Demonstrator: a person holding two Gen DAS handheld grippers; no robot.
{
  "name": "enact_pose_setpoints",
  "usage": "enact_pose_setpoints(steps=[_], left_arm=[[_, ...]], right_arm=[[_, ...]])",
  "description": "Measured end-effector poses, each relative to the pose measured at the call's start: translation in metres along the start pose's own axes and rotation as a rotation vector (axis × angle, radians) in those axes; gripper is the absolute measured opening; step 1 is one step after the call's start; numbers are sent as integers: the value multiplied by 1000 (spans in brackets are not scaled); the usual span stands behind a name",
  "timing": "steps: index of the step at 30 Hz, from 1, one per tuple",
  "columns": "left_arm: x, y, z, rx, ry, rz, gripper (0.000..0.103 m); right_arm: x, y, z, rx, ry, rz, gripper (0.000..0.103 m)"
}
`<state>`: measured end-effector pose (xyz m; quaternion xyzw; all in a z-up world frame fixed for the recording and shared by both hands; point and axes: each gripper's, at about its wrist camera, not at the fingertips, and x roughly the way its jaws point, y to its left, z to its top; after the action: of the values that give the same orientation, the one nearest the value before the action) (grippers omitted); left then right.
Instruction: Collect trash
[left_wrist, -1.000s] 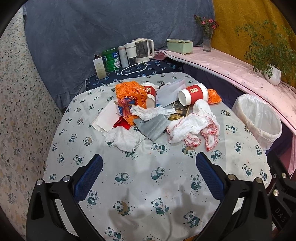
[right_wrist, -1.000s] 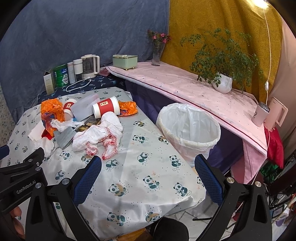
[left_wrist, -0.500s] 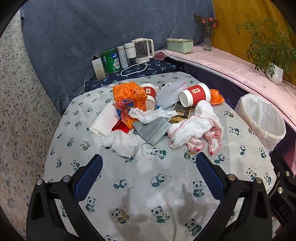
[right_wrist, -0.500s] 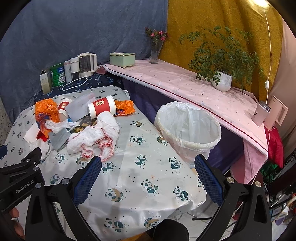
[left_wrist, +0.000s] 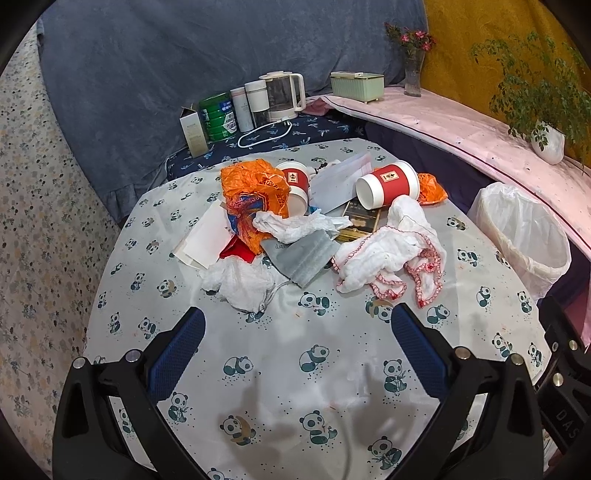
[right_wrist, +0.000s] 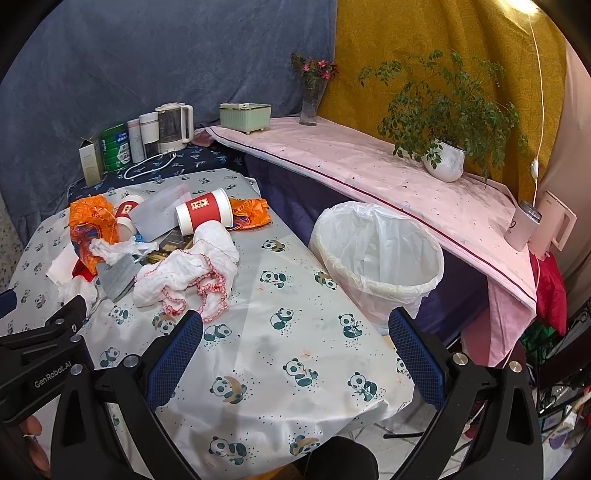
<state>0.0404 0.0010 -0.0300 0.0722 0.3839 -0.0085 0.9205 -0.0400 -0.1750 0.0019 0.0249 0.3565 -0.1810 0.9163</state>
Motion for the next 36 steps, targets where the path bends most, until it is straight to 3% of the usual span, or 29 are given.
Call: enact_pose_setpoints(steps=[36], left_arm=[[6,11,0,-32,23,11,96]], right_arm=[[3,6,2,-8,9,4,96]])
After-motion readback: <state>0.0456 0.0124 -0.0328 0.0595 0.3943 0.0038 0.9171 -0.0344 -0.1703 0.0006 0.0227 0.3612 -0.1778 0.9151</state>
